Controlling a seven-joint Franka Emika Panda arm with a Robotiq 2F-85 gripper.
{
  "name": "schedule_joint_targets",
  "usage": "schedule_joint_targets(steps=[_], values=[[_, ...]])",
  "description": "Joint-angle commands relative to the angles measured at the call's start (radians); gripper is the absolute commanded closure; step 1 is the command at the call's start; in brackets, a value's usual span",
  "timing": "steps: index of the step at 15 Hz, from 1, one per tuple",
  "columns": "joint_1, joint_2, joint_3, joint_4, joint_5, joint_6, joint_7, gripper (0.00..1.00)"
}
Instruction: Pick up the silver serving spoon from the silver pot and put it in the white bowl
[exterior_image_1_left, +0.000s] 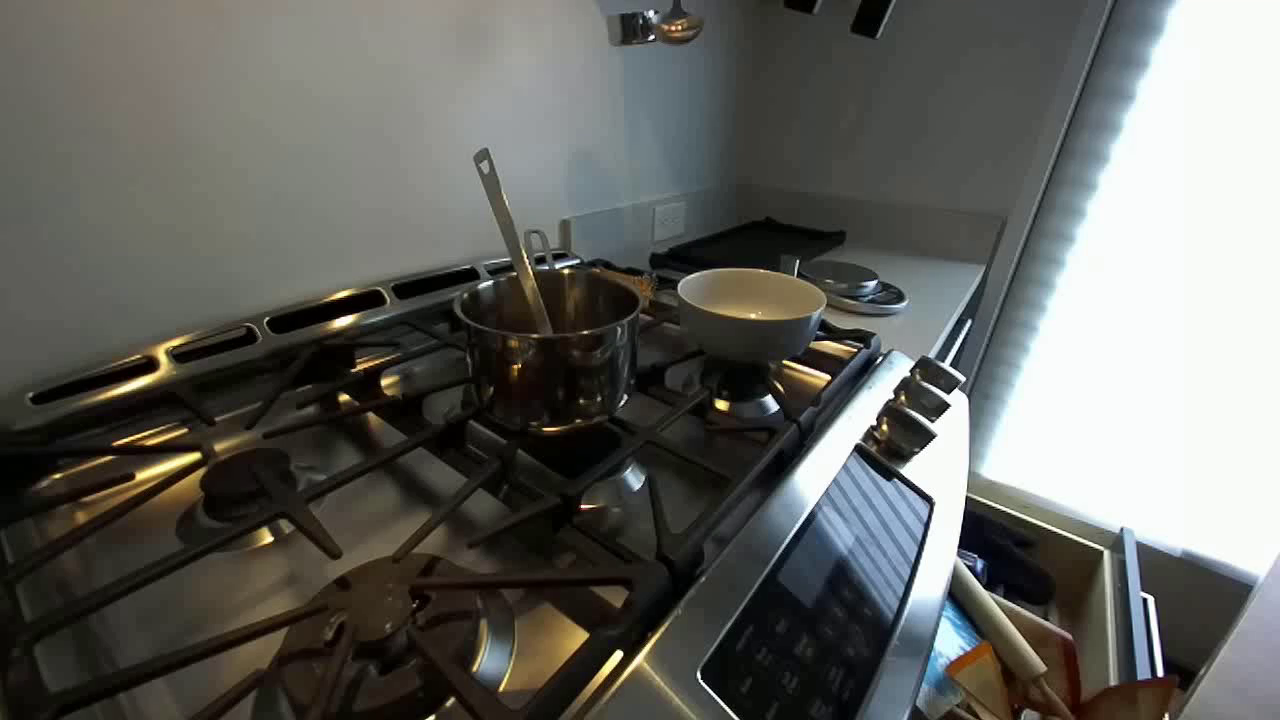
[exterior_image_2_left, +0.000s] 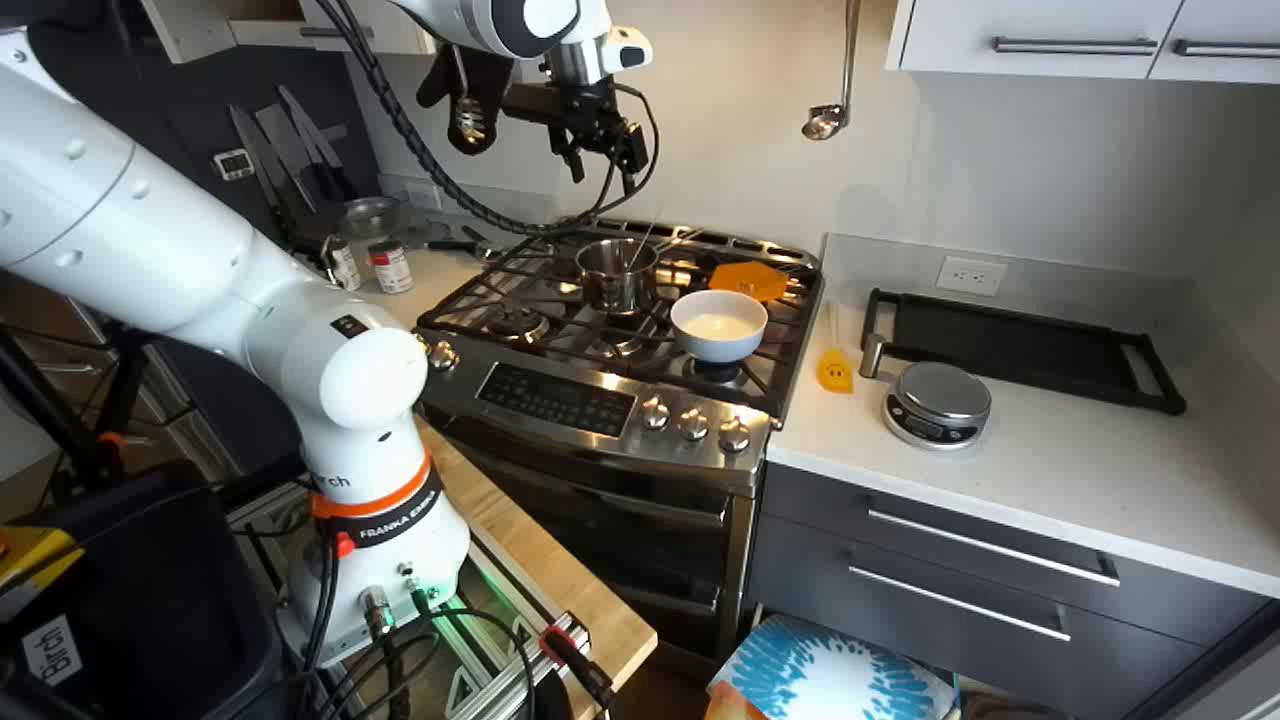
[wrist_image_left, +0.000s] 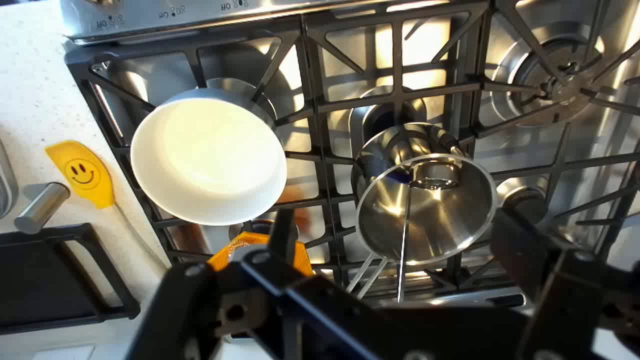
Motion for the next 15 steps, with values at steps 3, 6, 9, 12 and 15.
schedule_joint_targets(steps=[3, 6, 9, 12, 15], values=[[-0.004, 0.0, 0.004, 0.002, 0.002, -0.002, -0.001, 0.0], [-0.019, 0.068, 0.021, 0.023, 0.006, 0.076, 0.061, 0.0], [-0.036, 0.214, 0.036, 0.071, -0.014, 0.256, 0.112, 0.0], [-0.027, 0.404, 0.029, 0.176, 0.025, 0.371, 0.135, 0.0], [-0.003, 0.573, 0.033, 0.302, 0.128, 0.362, 0.095, 0.0]])
